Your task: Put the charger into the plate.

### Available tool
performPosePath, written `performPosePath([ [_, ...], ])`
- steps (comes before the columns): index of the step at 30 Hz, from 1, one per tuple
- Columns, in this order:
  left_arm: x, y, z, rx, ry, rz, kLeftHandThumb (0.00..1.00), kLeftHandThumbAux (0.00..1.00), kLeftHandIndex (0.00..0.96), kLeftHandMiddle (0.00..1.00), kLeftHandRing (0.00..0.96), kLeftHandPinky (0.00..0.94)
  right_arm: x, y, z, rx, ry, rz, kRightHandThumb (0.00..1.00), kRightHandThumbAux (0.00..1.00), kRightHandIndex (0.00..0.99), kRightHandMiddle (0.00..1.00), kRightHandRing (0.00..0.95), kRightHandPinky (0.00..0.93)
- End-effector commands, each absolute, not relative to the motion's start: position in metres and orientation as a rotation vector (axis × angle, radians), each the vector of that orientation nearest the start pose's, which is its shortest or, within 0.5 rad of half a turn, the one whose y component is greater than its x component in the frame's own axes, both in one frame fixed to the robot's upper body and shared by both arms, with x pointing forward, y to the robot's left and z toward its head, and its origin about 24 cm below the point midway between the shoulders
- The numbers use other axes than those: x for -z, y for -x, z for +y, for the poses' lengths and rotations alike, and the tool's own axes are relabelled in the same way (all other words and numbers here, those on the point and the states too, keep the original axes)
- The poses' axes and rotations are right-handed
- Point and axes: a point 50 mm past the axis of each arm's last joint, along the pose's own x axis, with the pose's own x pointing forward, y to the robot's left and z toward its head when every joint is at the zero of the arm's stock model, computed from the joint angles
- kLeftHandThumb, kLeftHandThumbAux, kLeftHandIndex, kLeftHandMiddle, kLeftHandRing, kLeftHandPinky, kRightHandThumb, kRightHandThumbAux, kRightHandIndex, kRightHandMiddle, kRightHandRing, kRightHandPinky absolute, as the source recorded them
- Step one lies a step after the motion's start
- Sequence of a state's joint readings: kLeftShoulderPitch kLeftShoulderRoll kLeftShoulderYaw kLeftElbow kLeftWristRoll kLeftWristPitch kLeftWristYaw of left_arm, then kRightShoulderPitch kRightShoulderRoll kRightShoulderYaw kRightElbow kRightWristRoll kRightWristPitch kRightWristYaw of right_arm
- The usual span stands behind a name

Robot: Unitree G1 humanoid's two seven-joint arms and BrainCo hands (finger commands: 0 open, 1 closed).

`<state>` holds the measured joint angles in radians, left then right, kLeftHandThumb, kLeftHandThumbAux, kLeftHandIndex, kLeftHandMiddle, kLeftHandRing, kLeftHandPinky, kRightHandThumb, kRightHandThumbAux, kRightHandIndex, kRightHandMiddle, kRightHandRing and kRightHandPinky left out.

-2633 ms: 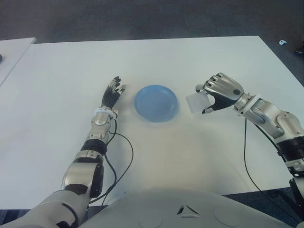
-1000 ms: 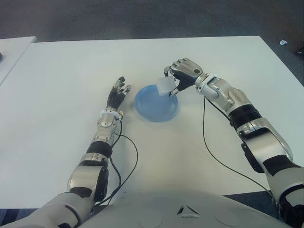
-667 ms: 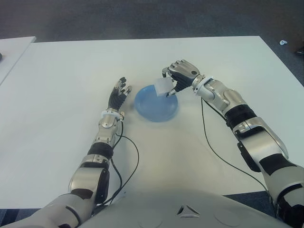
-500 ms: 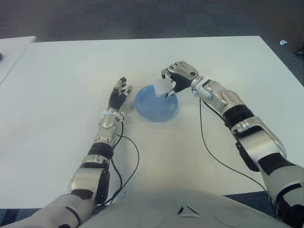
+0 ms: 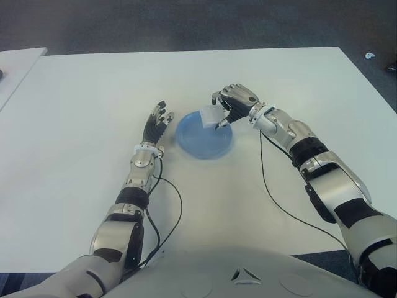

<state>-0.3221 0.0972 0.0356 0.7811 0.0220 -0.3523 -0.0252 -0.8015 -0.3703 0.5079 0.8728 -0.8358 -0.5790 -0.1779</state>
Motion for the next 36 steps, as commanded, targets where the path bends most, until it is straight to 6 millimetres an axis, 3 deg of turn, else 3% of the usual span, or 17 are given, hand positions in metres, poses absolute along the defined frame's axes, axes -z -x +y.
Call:
performPosePath([
  [1,0.033,-0.283,0.156,0.084,-0.113,0.208,0.0,0.494,0.054,0.074,0.057,0.045,-0.094,-0.357,-0.096,-0.637,1.362,-0.591,0.519,0.51,0.253,0.45,0.43,0.387],
  [4,0.032,-0.284,0.157,0.083,-0.111,0.207,0.0,0.491,0.05,0.074,0.055,0.037,-0.093,-0.358,-0.098,-0.642,1.368,-0.589,0.415,0.383,0.137,0.264,0.237,0.201],
  [7,0.033,-0.284,0.157,0.086,-0.11,0.207,0.0,0.492,0.047,0.077,0.058,0.045,-0.093,-0.358,-0.1,-0.671,1.368,-0.563,0.363,0.282,0.057,0.113,0.092,0.075],
  [10,0.033,-0.284,0.157,0.086,-0.11,0.207,0.0,0.495,0.046,0.079,0.06,0.05,-0.093,-0.358,-0.101,-0.69,1.357,-0.539,0.34,0.212,0.018,0.036,0.03,0.024],
  [19,0.033,-0.285,0.159,0.084,-0.119,0.215,0.0,0.511,0.068,0.097,0.071,0.061,-0.099,-0.359,-0.101,-0.708,1.334,-0.502,0.31,0.124,0.0,0.001,0.0,0.0],
  [36,0.034,-0.287,0.163,0.099,-0.173,0.24,0.0,0.478,0.102,0.064,0.03,0.025,-0.105,-0.359,-0.108,-0.67,1.345,-0.498,0.335,0.111,0.0,0.0,0.0,0.0],
])
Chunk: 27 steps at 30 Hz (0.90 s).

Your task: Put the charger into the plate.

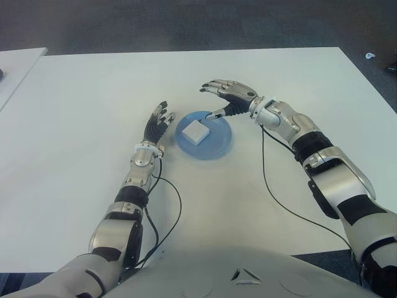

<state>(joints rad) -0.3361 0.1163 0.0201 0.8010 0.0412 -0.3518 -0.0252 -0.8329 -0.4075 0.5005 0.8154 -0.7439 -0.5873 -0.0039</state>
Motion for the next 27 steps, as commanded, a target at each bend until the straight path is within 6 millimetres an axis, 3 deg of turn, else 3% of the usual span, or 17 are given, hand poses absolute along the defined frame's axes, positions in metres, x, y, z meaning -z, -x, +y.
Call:
performPosePath([
  [1,0.034,-0.287,0.163,0.099,-0.174,0.24,0.0,0.478,0.103,0.065,0.028,0.023,-0.105,-0.359,-0.109,-0.663,1.344,-0.499,0.335,0.114,0.0,0.0,0.0,0.0],
  [9,0.035,-0.287,0.164,0.102,-0.179,0.243,0.0,0.495,0.11,0.072,0.03,0.024,-0.104,-0.359,-0.121,-0.588,1.338,-0.499,0.291,0.121,0.0,0.0,0.0,0.0],
  [15,0.035,-0.287,0.166,0.102,-0.174,0.24,0.0,0.501,0.114,0.076,0.033,0.027,-0.105,-0.363,-0.147,-0.451,1.259,-0.463,0.221,0.191,0.0,0.0,0.0,0.0],
  [23,0.036,-0.287,0.169,0.097,-0.175,0.24,0.0,0.491,0.099,0.073,0.037,0.033,-0.101,-0.354,-0.169,-0.215,0.843,-0.402,0.144,0.317,0.0,0.0,0.0,0.0],
  [24,0.036,-0.287,0.169,0.098,-0.177,0.242,0.0,0.491,0.095,0.075,0.039,0.035,-0.096,-0.347,-0.172,-0.201,0.79,-0.398,0.102,0.36,0.0,0.0,0.0,0.0],
  [27,0.036,-0.287,0.171,0.102,-0.182,0.246,0.0,0.488,0.089,0.076,0.042,0.038,-0.076,-0.323,-0.175,-0.185,0.665,-0.373,0.119,0.393,0.0,0.0,0.0,0.0],
])
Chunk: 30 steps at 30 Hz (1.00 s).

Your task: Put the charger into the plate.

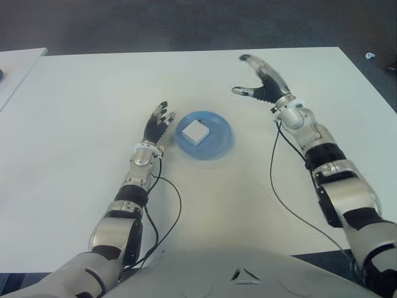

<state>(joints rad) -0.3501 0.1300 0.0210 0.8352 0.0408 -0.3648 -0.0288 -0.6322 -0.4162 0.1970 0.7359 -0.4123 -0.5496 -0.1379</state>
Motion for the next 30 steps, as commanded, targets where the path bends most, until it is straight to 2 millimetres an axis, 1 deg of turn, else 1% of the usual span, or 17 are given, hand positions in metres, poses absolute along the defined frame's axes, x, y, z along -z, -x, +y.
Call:
performPosePath([
  [1,0.036,-0.287,0.172,0.104,-0.182,0.246,0.0,0.491,0.086,0.077,0.043,0.034,-0.07,-0.316,-0.175,-0.184,0.631,-0.359,0.12,0.415,0.0,0.0,0.0,0.0],
  [2,0.035,-0.287,0.172,0.107,-0.181,0.246,0.0,0.493,0.084,0.078,0.043,0.033,-0.059,-0.307,-0.174,-0.184,0.587,-0.328,0.121,0.422,0.0,0.0,0.0,0.0],
  [3,0.035,-0.287,0.173,0.11,-0.18,0.246,0.0,0.499,0.079,0.079,0.044,0.03,-0.052,-0.302,-0.174,-0.183,0.56,-0.306,0.119,0.444,0.0,0.0,0.0,0.0],
  [5,0.035,-0.287,0.174,0.111,-0.177,0.246,0.0,0.504,0.074,0.079,0.045,0.028,-0.045,-0.296,-0.173,-0.185,0.531,-0.282,0.118,0.463,0.0,0.0,0.0,0.0],
  [7,0.035,-0.287,0.175,0.112,-0.173,0.248,0.0,0.51,0.065,0.078,0.046,0.028,-0.033,-0.286,-0.17,-0.185,0.483,-0.25,0.117,0.494,0.0,0.0,0.0,0.0],
  [9,0.035,-0.287,0.176,0.113,-0.171,0.249,0.0,0.513,0.06,0.076,0.046,0.029,-0.027,-0.281,-0.168,-0.182,0.453,-0.232,0.116,0.512,0.0,0.0,0.0,0.0],
  [13,0.036,-0.287,0.177,0.111,-0.166,0.251,0.0,0.515,0.049,0.071,0.044,0.028,-0.02,-0.28,-0.171,-0.161,0.393,-0.192,0.122,0.555,0.0,0.0,0.0,0.0],
  [18,0.035,-0.288,0.18,0.115,-0.171,0.256,0.0,0.512,0.043,0.063,0.039,0.024,-0.012,-0.281,-0.18,-0.097,0.247,-0.128,0.138,0.598,0.0,0.0,0.0,0.0],
  [25,0.035,-0.288,0.184,0.121,-0.173,0.256,0.0,0.511,0.041,0.06,0.036,0.023,-0.008,-0.279,-0.18,-0.071,0.172,-0.114,0.159,0.63,0.0,0.0,0.0,0.0],
  [30,0.034,-0.289,0.186,0.123,-0.175,0.255,0.0,0.512,0.041,0.064,0.039,0.025,-0.002,-0.274,-0.182,-0.066,0.135,-0.087,0.171,0.633,0.0,0.0,0.0,0.0],
])
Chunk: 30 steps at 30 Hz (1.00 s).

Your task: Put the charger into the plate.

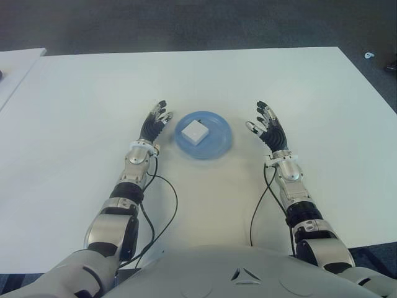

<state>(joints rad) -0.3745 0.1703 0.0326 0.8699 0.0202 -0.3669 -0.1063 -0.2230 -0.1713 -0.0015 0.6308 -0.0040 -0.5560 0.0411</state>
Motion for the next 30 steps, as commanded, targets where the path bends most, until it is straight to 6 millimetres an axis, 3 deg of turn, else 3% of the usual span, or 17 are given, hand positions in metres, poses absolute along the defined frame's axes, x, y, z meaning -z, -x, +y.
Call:
performPosePath([
  [1,0.034,-0.289,0.187,0.123,-0.175,0.256,0.0,0.512,0.041,0.065,0.039,0.026,0.0,-0.273,-0.182,-0.066,0.13,-0.08,0.172,0.633,0.0,0.0,0.0,0.0],
  [13,0.036,-0.288,0.193,0.117,-0.187,0.275,0.0,0.521,0.041,0.059,0.035,0.016,0.03,-0.261,-0.176,-0.1,0.096,0.051,0.16,0.633,0.0,0.0,0.0,0.0],
  [30,0.038,-0.286,0.199,0.104,-0.205,0.29,0.0,0.521,0.036,0.054,0.032,0.02,0.04,-0.266,-0.181,-0.094,0.084,0.124,0.159,0.663,0.0,0.0,0.0,0.0],
])
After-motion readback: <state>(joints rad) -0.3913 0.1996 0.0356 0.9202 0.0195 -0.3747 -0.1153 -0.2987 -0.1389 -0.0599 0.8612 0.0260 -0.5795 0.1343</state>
